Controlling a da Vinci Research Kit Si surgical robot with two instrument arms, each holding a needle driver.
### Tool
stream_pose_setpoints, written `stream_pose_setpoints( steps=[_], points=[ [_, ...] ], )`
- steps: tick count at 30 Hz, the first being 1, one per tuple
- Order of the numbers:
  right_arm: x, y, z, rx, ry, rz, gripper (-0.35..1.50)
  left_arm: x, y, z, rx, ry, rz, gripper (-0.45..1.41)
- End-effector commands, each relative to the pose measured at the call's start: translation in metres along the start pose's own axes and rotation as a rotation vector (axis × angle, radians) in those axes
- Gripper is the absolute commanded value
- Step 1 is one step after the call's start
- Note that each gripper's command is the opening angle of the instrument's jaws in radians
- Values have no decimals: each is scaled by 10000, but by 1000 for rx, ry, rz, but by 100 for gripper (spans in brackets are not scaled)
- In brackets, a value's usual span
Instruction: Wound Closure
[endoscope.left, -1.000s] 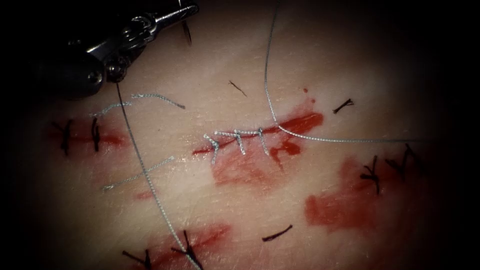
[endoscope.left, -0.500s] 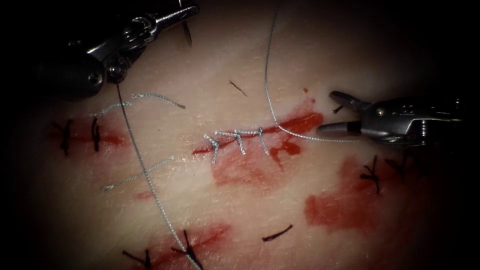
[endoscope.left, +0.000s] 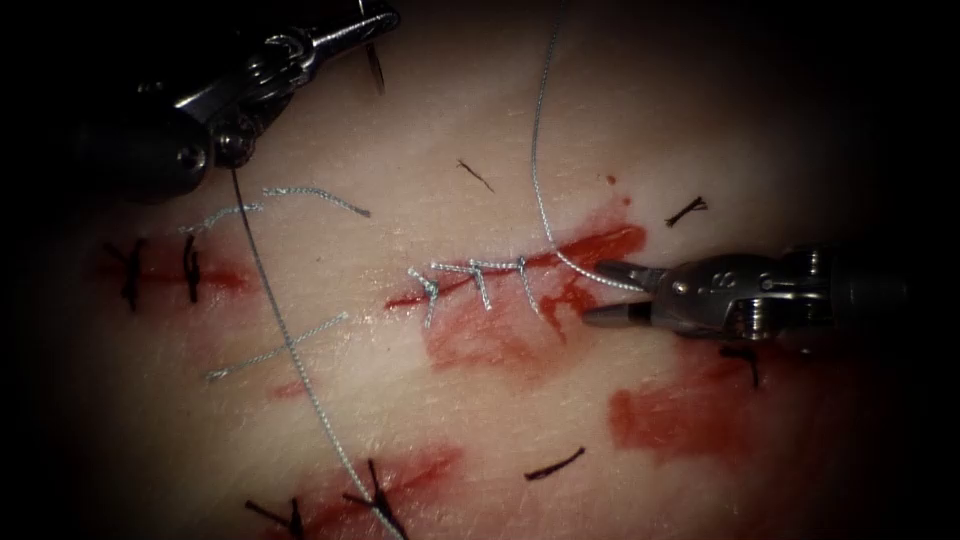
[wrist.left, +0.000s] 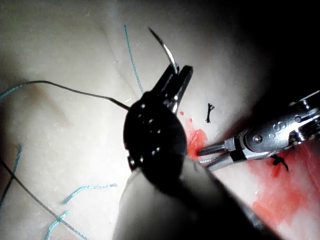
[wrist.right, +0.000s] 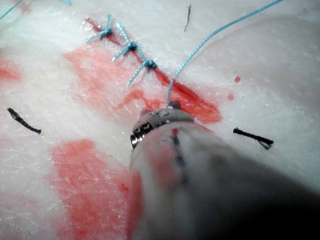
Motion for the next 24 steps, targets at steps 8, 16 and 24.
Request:
stream_pose_setpoints(
  steps=[8,16,24],
  points=[
    [-8,3,-4,-12,-42,21,-35,-6,-2,5,1,1,0,-45],
    [-25,-42,-62,132,-128,119,-35,-6,-2,5,2,-2,0,-45],
    [-36,-61,-93,185,-202,177,-35,-6,-2,6,5,-3,6,-45]
  ],
)
